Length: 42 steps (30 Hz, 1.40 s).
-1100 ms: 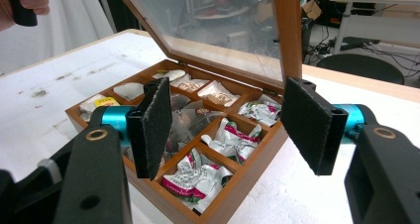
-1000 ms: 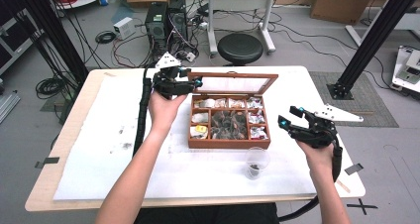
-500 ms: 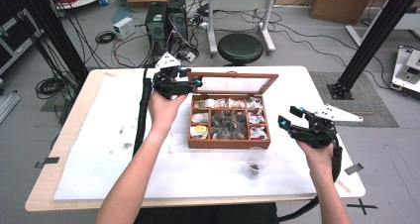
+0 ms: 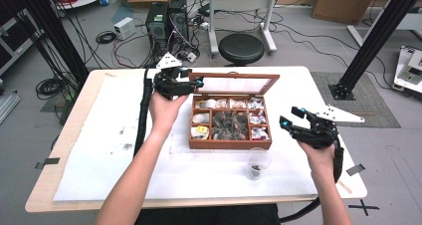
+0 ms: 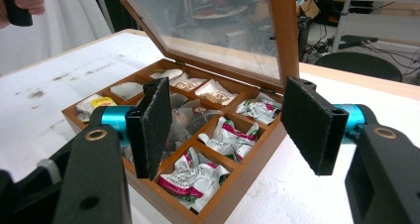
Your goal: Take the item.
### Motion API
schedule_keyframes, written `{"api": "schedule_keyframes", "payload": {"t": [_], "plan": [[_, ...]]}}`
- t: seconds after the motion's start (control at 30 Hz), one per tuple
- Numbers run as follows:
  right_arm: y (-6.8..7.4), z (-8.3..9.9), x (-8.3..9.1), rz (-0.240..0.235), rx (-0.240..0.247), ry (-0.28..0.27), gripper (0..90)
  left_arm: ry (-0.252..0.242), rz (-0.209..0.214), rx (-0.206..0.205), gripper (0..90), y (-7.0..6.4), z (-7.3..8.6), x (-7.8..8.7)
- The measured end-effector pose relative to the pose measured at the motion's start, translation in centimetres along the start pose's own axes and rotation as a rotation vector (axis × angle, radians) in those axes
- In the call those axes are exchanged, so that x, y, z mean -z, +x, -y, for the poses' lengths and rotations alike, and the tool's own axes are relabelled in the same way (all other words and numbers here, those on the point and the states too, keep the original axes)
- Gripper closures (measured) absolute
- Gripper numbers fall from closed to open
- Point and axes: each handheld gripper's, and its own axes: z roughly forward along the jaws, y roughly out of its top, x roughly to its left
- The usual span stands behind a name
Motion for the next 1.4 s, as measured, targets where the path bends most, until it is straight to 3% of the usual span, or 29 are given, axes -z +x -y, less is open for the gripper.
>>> {"api": "schedule_keyframes", "payload": {"t": [1.4], "plan": [[-0.19, 0.09, 0.09, 0.011, -0.014, -0.007, 37.3, 0.001, -0.002, 0.001, 45.0, -0.11, 0.02, 0.02]]}}
